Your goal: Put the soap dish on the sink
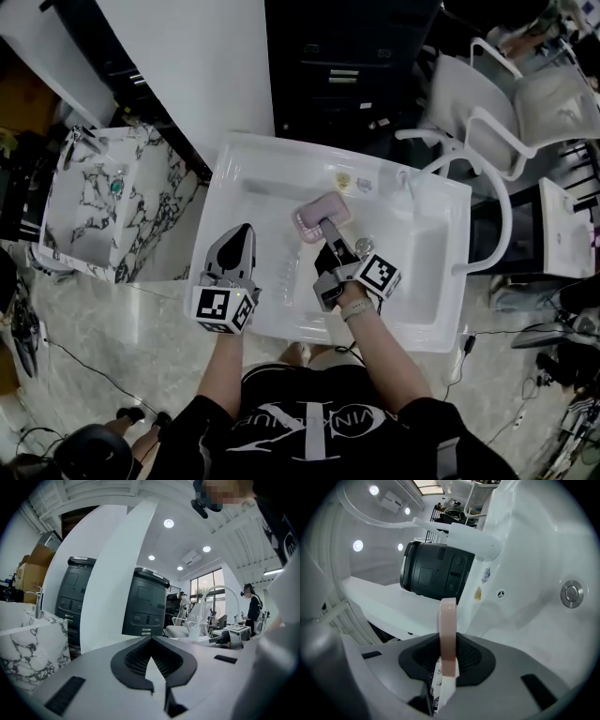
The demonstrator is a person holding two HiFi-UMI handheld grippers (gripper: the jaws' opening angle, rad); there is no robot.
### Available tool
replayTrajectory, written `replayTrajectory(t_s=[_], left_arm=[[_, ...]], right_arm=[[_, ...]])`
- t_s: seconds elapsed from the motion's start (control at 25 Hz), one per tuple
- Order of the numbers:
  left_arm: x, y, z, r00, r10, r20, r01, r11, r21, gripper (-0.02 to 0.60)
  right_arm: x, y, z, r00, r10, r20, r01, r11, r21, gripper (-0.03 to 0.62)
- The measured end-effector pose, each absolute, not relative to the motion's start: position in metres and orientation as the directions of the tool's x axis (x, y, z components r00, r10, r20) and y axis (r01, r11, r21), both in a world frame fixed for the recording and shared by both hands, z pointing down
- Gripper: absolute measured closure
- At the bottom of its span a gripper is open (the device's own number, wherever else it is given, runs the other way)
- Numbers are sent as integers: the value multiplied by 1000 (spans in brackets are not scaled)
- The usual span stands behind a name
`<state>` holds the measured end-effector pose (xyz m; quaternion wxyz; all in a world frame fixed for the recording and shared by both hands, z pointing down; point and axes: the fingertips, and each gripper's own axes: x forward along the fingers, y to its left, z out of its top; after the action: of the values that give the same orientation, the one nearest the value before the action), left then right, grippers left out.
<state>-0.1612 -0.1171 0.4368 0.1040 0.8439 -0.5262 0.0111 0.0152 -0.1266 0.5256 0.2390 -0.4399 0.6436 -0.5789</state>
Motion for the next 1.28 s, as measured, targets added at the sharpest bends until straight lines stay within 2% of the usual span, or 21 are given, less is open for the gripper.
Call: replayTrajectory(t_s=[0.08,0.2,0.4,0.76,1.28], left_arm=[[-159,-120,438,445,-886,131,-892,-424,159,568],[-159,-128,441,434,-891,134,-896,-412,165,568],[-155,-138,447,430,-890,151,-898,-405,170,568],[-153,-150,454,436,-884,169,-897,-411,164,568],[-160,-157,459,423,-889,177,-903,-397,164,568]], right_arm=[[12,-135,528,-504,-841,196,-275,-59,-960,503],[3,-153,525,-516,-848,120,-224,-2,-975,503],[5,-165,540,-477,-865,155,-205,-63,-977,503],[-6,-195,547,-429,-900,77,-99,-38,-994,503],[-7,-214,561,-330,-941,70,-16,-69,-997,503]])
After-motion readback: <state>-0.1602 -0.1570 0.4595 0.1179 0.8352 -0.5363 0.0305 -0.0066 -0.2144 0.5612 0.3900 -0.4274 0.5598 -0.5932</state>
